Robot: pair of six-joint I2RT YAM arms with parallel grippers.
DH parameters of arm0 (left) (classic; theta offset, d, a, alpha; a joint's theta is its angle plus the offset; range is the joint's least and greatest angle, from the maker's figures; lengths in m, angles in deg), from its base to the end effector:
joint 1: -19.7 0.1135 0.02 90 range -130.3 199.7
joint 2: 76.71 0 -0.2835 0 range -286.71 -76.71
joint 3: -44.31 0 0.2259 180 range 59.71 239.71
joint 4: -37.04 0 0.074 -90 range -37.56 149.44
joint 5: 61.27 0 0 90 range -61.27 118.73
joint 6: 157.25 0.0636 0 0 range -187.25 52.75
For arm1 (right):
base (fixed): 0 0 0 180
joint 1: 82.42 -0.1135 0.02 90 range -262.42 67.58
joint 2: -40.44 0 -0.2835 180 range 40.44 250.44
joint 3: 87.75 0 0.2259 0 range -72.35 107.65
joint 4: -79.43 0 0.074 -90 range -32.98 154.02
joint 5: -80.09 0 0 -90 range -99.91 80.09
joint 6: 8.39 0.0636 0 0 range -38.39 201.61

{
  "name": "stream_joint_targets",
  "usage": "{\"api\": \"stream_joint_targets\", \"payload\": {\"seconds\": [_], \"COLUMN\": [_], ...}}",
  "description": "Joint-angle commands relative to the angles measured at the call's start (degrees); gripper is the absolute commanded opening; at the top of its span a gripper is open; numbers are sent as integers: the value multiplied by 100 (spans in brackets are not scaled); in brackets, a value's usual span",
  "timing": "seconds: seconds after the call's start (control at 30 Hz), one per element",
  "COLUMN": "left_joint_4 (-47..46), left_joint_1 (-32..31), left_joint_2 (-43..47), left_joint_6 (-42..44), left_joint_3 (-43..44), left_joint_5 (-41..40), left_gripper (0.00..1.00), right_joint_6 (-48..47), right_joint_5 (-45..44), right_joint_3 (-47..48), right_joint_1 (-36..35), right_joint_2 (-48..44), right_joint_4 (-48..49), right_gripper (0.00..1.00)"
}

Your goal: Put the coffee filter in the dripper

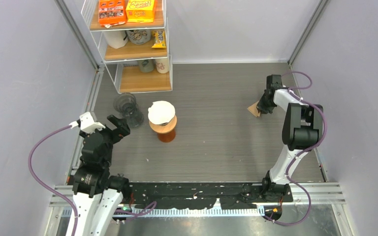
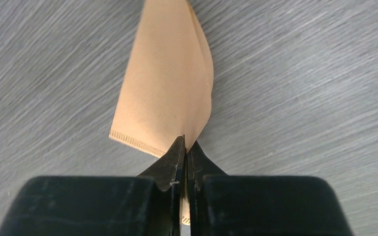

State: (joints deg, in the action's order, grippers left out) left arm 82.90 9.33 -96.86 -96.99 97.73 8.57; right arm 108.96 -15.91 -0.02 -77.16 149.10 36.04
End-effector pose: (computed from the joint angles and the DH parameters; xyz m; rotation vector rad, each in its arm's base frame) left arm 0.0760 0.0084 0.3059 -0.5441 1.6956 -0.1900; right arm 0.3790 -0.0416 0.1777 0.7838 2.5652 -0.0208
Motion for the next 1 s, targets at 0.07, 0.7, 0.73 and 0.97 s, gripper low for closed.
{"api": "stream_joint_targets", "payload": {"seconds": [0.07, 0.7, 0.73, 0.97], "left_joint_4": [-267, -634, -704, -1817], "left_joint_1": [35, 35, 35, 14], "left_joint_2": [34, 181, 165, -460], "left_joint_6": [-59, 88, 110, -504], "left_joint_3": [-48, 388, 466, 754], "left_joint_5": [-14, 1890, 2246, 4809], "left_gripper": [99, 99, 100, 100], "right_joint_6": [-304, -730, -739, -671], "right_joint_5": [449, 3149, 3263, 4808], "right_joint_3": [-390, -2653, -2748, -3144], "right_joint_1": [-35, -721, -867, -1336], "right_joint_2": [-1025, -4976, -5109, -6333], "right_joint_4": [500, 1136, 1164, 1657], "right_gripper": [7, 11, 12, 14]}}
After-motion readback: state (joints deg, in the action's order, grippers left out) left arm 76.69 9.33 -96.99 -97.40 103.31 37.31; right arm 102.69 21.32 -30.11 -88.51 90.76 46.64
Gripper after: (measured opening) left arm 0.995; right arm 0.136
